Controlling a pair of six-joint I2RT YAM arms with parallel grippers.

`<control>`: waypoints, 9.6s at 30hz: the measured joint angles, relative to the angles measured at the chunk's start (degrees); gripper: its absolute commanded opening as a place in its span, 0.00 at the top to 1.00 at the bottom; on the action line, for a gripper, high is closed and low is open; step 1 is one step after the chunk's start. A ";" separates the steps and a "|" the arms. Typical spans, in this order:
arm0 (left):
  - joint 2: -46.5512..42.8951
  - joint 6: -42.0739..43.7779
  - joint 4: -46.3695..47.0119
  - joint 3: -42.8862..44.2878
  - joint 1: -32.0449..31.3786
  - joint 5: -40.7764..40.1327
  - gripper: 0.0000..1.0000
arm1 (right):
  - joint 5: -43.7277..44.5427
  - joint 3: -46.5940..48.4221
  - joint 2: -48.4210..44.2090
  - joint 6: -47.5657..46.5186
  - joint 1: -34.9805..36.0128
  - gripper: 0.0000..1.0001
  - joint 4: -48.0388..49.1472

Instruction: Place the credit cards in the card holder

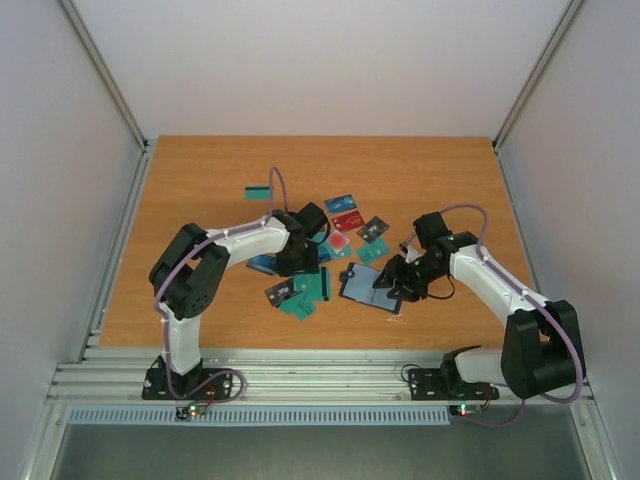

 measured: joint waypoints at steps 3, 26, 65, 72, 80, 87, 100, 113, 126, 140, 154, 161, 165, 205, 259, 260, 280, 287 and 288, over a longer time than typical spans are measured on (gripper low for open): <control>-0.68 0.24 1.09 -0.87 -0.83 1.46 0.45 | 0.00 -0.13 -0.04 0.00 0.00 0.51 0.04; -6.45 -0.74 -0.37 -1.49 -2.97 7.45 0.29 | -6.95 -3.65 -1.79 2.62 0.00 0.49 7.41; 1.36 11.43 -4.79 1.60 -8.28 -1.77 0.39 | -5.55 -4.17 1.29 1.77 0.00 0.49 7.15; -0.66 12.04 -2.60 -1.07 -8.81 -0.92 0.46 | -5.25 -4.17 1.16 1.81 0.00 0.49 6.80; -3.13 12.66 -0.85 -4.35 -9.01 1.27 0.47 | -5.86 -5.66 -1.09 3.76 0.02 0.49 8.41; -5.79 13.22 0.59 -7.87 -9.07 5.11 0.49 | -6.01 -9.81 -3.39 8.28 3.02 0.48 11.69; -9.53 16.46 3.04 -12.96 -10.93 10.12 0.51 | -2.43 -14.16 -5.95 17.86 12.70 0.48 19.65; -18.51 15.69 2.16 -14.08 -10.10 8.07 0.65 | -0.72 -14.62 1.05 21.51 18.93 0.47 30.73; -12.35 19.06 3.78 -13.73 -5.79 11.34 0.68 | -0.22 -14.62 1.81 21.29 19.23 0.47 30.56; -10.21 18.38 5.33 -10.54 -5.79 11.56 0.68 | 0.15 -13.77 1.84 19.10 19.23 0.47 27.63; -8.28 17.99 7.98 -12.63 -5.64 11.61 0.68 | -1.01 -11.17 6.03 18.03 19.23 0.44 28.46; -9.29 17.94 10.19 -14.34 -5.51 12.00 0.68 | -3.87 -11.17 9.99 18.58 19.39 0.45 33.70; -9.44 17.90 11.28 -14.84 -5.38 12.68 0.68 | -5.09 -11.17 12.63 19.39 20.06 0.47 36.76; -16.33 11.82 15.04 -21.11 -4.31 18.36 0.63 | -12.70 -14.93 19.93 28.30 22.73 0.63 60.02; -11.61 20.74 7.78 -16.94 -4.46 14.43 0.67 | -5.20 -20.33 6.47 27.39 26.99 0.59 48.92; -11.67 20.74 8.20 -17.14 -4.46 14.51 0.67 | -5.20 -20.33 6.47 27.41 27.12 0.58 48.92; -14.34 19.41 15.26 -21.92 -4.46 16.04 0.67 | -4.48 -16.22 14.34 28.89 31.17 0.56 54.40; -14.84 18.78 16.35 -22.77 -4.46 16.09 0.68 | -4.55 -16.13 15.76 30.27 31.19 0.62 56.76; -14.93 18.69 16.44 -22.84 -4.46 16.06 0.68 | -4.59 -16.13 15.89 30.45 31.19 0.64 56.92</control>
